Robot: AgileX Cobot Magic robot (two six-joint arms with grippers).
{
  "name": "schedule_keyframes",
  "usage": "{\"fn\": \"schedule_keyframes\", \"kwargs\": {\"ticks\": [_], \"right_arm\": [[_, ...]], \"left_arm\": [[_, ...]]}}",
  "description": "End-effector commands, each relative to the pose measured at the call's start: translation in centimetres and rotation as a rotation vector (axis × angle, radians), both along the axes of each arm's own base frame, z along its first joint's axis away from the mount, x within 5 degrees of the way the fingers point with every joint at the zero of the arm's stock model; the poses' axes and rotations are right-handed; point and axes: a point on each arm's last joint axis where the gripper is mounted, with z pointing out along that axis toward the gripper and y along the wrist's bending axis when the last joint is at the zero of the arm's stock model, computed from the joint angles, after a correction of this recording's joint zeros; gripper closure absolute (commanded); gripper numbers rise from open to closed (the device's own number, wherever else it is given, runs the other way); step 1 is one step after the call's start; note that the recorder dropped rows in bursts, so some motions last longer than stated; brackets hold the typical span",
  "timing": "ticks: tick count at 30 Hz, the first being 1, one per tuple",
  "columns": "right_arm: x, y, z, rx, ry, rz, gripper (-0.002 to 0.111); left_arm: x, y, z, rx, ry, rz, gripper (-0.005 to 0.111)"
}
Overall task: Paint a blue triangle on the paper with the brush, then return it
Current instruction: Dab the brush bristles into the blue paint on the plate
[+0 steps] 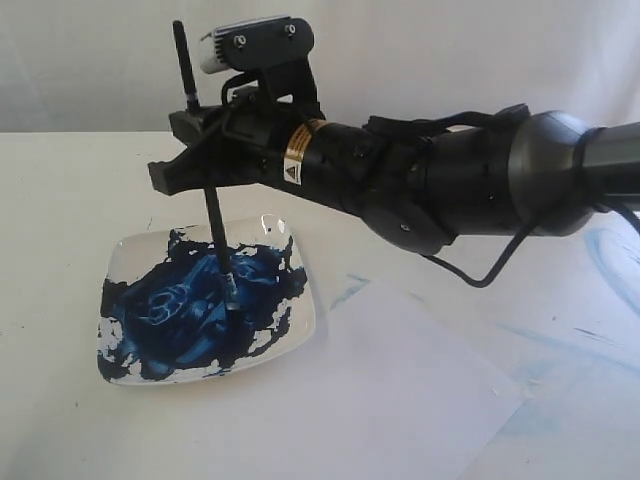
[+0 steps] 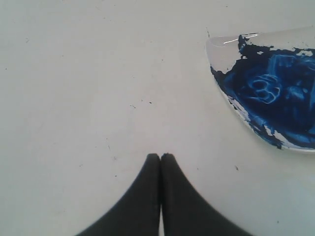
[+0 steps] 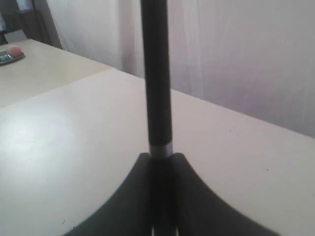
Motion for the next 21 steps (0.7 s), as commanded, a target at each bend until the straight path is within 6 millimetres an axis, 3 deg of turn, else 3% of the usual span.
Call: {"fn": "schedule_keyframes", "kwargs": {"ticks": [1, 7, 16, 21], "right_arm": [[0.3, 0.2, -1.6, -0.016, 0.083, -0.014, 0.108], [0.2, 0.6, -1.5, 0.042, 0.067, 0.013, 0.108], [-0.7, -1.5, 5.0, 0.221, -0.060, 0.022, 0.108], [-1.0, -2.1, 5.5, 0.149, -0.053, -0.001, 0.108]], "left_arm": [[0.0, -0.1, -0.1, -0.006, 0.001, -0.006, 0.107], [0.0, -0.1, -0.1, -0.006, 0.001, -0.006, 0.107], [0.0, -0.1, -0.1, -0.006, 0.001, -0.006, 0.107], [0.0, -0.1, -0.1, -0.006, 0.001, -0.006, 0.107]]}}
